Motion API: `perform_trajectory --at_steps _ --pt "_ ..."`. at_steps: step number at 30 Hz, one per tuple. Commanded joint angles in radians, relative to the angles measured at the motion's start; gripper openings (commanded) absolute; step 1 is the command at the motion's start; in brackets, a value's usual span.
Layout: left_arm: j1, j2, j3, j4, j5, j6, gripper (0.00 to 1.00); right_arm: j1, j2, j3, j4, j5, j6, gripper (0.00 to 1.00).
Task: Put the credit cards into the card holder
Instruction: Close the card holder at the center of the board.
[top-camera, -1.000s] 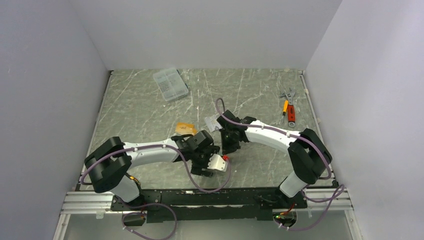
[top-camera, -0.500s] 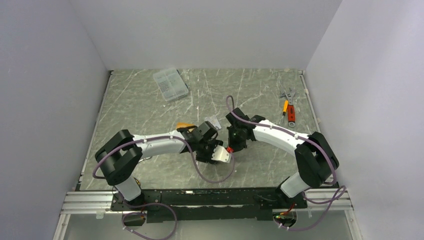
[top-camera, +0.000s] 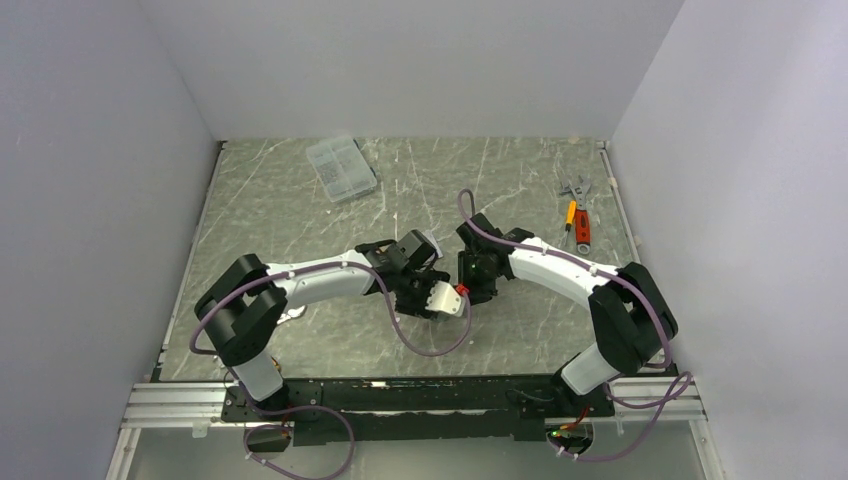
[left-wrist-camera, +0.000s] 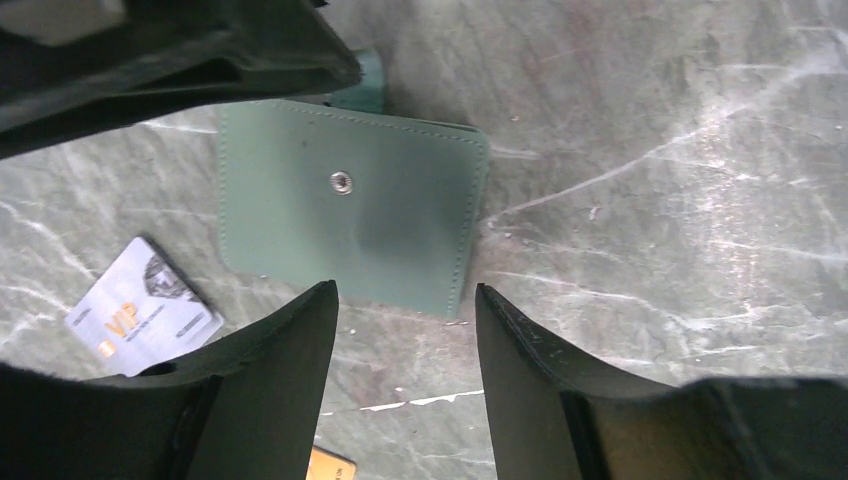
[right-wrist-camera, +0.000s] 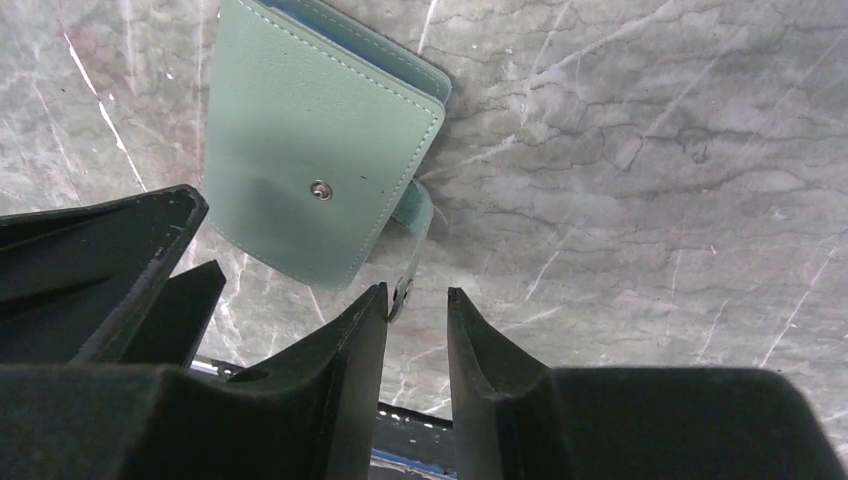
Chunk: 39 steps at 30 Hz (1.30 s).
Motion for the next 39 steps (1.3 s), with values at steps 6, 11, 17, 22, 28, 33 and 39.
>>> perform_trajectory --at_steps 6,11,17,22,28,33,39 --pt "-0.015 0.023 -0.021 -0.002 0.052 0.038 0.58 -0.012 -0.050 0.012 -0.030 0.015 0.031 0.18" --pt "-0.018 0.026 -0.027 0.008 0.045 0.038 0.58 -0.013 -0.049 0.021 -0.030 0.009 0.041 0.01" --pt "-0.018 0.026 -0.030 0.016 0.048 0.031 0.58 -0.016 -0.050 0.003 0.000 -0.018 0.079 0.00" --pt "-0.018 0.028 -0.032 0.024 0.051 0.031 0.58 -0.022 -0.052 -0.026 0.089 -0.065 0.142 0.00" --pt "-0.018 0.029 -0.037 0.028 0.061 0.030 0.59 -0.024 0.010 0.008 0.138 -0.115 0.141 0.00" --pt "-0.018 0.023 -0.046 0.029 0.070 0.037 0.61 -0.024 0.058 0.029 0.174 -0.125 0.145 0.00" --pt "-0.018 0.025 -0.051 0.023 0.075 0.047 0.60 -0.024 0.077 0.035 0.195 -0.128 0.157 0.00"
